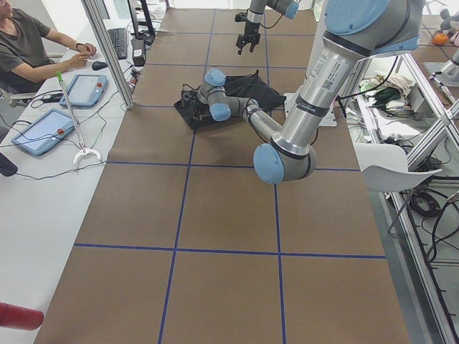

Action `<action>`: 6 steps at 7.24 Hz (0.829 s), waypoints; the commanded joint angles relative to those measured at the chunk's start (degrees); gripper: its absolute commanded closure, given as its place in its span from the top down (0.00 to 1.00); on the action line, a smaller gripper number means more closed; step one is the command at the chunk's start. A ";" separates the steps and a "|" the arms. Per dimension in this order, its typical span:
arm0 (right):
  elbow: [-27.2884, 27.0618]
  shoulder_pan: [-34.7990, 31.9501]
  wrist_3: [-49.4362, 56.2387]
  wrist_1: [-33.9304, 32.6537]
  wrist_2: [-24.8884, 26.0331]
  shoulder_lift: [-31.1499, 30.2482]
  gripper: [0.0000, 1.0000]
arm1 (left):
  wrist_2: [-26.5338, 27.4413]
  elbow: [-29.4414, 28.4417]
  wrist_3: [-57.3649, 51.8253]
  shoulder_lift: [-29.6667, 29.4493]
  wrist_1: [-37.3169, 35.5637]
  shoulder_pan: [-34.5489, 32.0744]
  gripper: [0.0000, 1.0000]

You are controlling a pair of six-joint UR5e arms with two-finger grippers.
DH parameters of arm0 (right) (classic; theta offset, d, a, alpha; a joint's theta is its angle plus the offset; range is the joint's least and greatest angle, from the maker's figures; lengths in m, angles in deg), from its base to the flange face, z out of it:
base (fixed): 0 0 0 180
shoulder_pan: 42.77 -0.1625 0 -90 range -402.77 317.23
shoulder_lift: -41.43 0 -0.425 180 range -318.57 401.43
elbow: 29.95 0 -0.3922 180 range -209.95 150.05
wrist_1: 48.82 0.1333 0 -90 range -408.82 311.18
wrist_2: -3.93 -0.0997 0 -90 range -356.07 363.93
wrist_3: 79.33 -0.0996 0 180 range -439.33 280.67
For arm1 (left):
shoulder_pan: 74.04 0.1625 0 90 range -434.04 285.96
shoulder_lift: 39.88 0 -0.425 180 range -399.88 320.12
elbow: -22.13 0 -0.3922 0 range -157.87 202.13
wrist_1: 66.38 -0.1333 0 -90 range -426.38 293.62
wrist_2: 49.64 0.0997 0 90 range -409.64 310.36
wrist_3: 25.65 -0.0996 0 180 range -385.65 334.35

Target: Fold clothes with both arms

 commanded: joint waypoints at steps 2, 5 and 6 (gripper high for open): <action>0.58 -1.07 2.39 0.13 0.26 0.23 1.00 | 4.88 -33.83 -7.41 -21.37 11.66 -2.55 0.00; 5.66 -1.07 2.75 0.13 1.23 5.84 1.00 | 4.29 -32.94 -9.46 -21.67 12.46 -3.51 1.00; 8.03 -0.81 3.18 0.39 1.15 6.90 1.00 | -0.07 -24.57 -9.90 -17.93 10.45 -4.13 1.00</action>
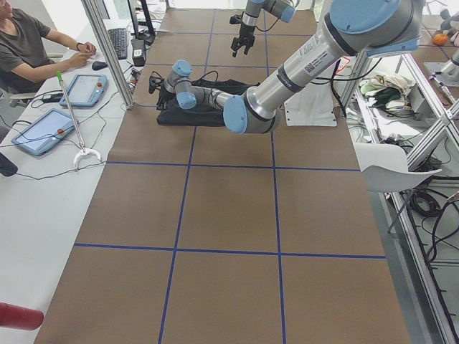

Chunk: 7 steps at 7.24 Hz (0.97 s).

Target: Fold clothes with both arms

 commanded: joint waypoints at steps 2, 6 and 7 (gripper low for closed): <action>3.52 3.51 14.70 0.73 -0.86 3.30 1.00 | -7.90 26.01 -0.73 13.96 -9.77 -0.88 1.00; 7.19 10.48 51.35 -3.99 -0.16 2.86 1.00 | -10.01 48.60 -1.96 31.93 -14.21 -0.79 1.00; 8.95 10.57 58.48 -4.54 -0.16 3.12 0.98 | -10.01 49.05 -1.61 32.21 -14.21 -0.79 1.00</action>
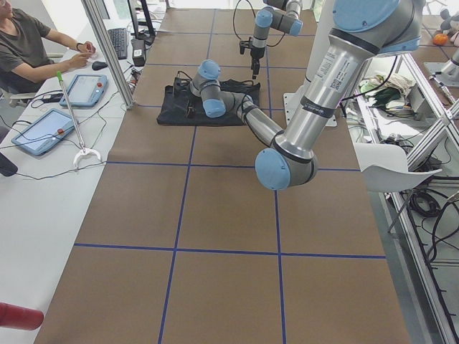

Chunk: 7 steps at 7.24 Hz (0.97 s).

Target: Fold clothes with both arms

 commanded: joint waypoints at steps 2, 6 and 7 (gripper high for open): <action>4.22 0.57 18.88 -1.30 -0.37 0.42 0.86 | -0.06 1.70 0.41 1.79 -0.18 0.01 1.00; 8.26 1.54 18.64 -1.12 0.07 3.85 0.63 | 0.02 1.52 0.59 1.79 -0.36 0.01 1.00; 8.35 1.54 18.47 -1.12 0.16 3.85 0.26 | 0.02 1.52 0.59 1.79 -0.36 0.01 1.00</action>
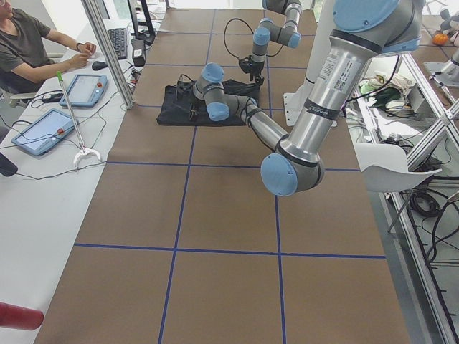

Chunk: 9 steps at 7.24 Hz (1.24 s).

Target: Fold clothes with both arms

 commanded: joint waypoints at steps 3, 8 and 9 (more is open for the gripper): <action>0.08 -0.10 -0.24 -0.07 -0.14 -0.01 0.00 | 0.00 -0.12 0.21 0.00 -0.02 0.00 1.00; -11.39 2.92 -26.75 1.92 -2.87 -14.36 0.00 | 0.26 0.23 2.64 0.00 -0.11 0.00 1.00; -11.08 4.19 -31.92 2.38 -2.26 -12.24 0.10 | 0.26 0.31 2.84 -0.08 -0.11 0.09 1.00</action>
